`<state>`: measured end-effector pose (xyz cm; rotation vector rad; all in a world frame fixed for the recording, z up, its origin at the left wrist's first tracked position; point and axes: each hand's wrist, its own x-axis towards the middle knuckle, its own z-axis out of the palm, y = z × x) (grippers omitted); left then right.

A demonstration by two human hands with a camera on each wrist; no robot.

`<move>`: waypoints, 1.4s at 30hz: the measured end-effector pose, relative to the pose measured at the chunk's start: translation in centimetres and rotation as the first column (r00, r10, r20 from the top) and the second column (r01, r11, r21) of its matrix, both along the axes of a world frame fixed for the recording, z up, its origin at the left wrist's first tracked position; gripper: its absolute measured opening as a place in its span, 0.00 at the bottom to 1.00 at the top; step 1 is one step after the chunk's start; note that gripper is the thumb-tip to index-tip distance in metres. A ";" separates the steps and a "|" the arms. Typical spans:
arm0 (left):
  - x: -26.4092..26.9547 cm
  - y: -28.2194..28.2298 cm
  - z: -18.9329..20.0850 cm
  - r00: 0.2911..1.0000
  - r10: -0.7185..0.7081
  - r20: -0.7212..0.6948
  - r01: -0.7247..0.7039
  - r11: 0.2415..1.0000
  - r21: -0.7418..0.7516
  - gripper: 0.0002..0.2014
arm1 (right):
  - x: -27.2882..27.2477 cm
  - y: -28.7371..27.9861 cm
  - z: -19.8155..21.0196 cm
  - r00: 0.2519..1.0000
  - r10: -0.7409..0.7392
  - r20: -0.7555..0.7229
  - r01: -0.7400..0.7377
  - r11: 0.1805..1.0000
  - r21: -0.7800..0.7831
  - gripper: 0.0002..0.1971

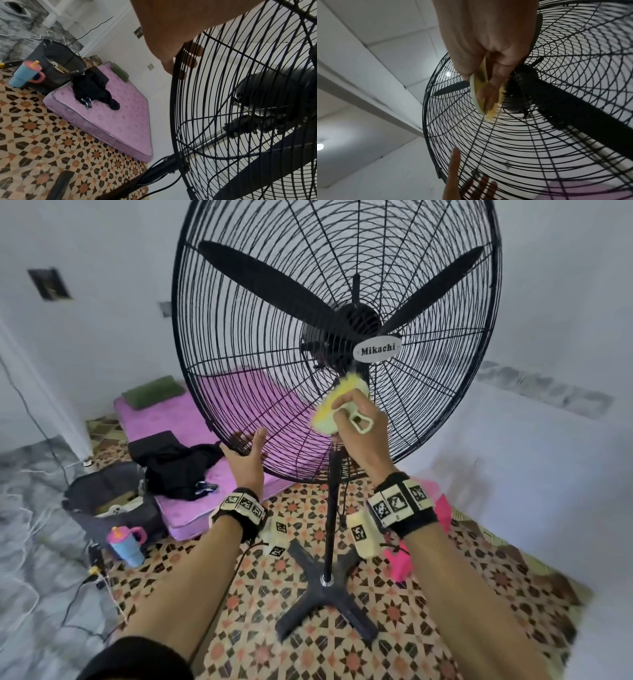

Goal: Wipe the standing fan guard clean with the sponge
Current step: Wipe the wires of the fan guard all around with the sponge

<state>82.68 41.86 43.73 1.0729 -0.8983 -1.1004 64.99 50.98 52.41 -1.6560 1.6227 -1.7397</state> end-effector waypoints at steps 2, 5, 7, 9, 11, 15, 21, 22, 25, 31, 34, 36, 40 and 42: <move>0.3 0.1 0.0 1.000 -0.012 0.001 0.012 1.000 -0.008 0.61 | -0.1 -0.3 0.5 1.000 -0.007 -0.003 0.007 1.000 -0.014 0.04; 0.6 -0.4 -0.3 0.999 -0.040 -0.007 0.039 0.999 -0.016 0.68 | -1.1 -0.2 0.0 0.991 -0.122 -0.057 0.126 0.989 0.075 0.08; 0.5 -0.4 -0.3 0.999 -0.051 -0.007 0.051 0.999 -0.018 0.69 | -1.5 -0.1 0.8 0.987 -0.131 -0.092 0.141 0.985 0.103 0.07; 0.4 -0.5 -0.5 0.999 -0.044 -0.015 0.044 0.999 -0.019 0.71 | -1.7 -0.1 2.3 0.992 -0.081 -0.092 0.082 0.997 0.009 0.05; 0.4 -0.7 -0.8 0.999 -0.031 -0.011 0.031 1.000 -0.003 0.74 | -1.9 -0.5 3.0 0.991 -0.082 -0.102 0.077 0.996 -0.047 0.04; 0.5 -0.5 -0.5 0.999 -0.045 -0.014 0.045 0.999 -0.007 0.66 | -3.1 -1.1 2.6 0.971 -0.210 -0.111 0.220 0.972 0.085 0.06; 0.5 -0.6 -0.7 0.999 -0.013 0.030 0.013 1.000 0.012 0.59 | -2.2 -1.2 3.8 0.982 -0.134 -0.133 0.135 0.991 -0.002 0.06; 0.7 -0.6 -0.8 0.999 -0.022 0.031 0.022 1.000 0.009 0.62 | -2.3 -1.2 3.4 0.976 -0.170 -0.135 0.174 0.985 0.018 0.07; 0.7 -0.5 -0.9 0.998 -0.034 0.049 0.034 0.999 0.005 0.62 | -2.8 -1.5 3.2 0.963 -0.225 -0.151 0.236 0.970 0.058 0.08; 0.6 -0.5 -0.7 0.999 -0.030 0.040 0.031 0.999 -0.023 0.63 | -3.2 -1.6 3.4 0.969 -0.190 -0.159 0.194 0.981 0.009 0.06; 0.7 -0.6 -0.8 0.999 -0.038 0.018 0.039 0.999 -0.036 0.71 | -4.5 -1.1 3.8 0.967 -0.220 -0.128 0.236 0.963 0.126 0.20; 0.5 -0.9 -1.1 1.000 -0.026 0.014 0.026 0.999 -0.022 0.74 | -4.9 -0.9 5.0 0.977 -0.212 -0.016 0.213 0.973 0.089 0.34; 0.3 -1.0 -1.4 1.000 -0.026 0.008 0.026 0.999 -0.021 0.67 | -4.7 -1.1 5.5 0.958 -0.282 0.051 0.282 0.959 0.004 0.35; 0.3 -1.2 -1.5 1.000 -0.008 0.010 0.008 1.000 -0.015 0.63 | -4.4 -0.5 4.1 0.979 -0.202 -0.037 0.205 0.971 0.122 0.35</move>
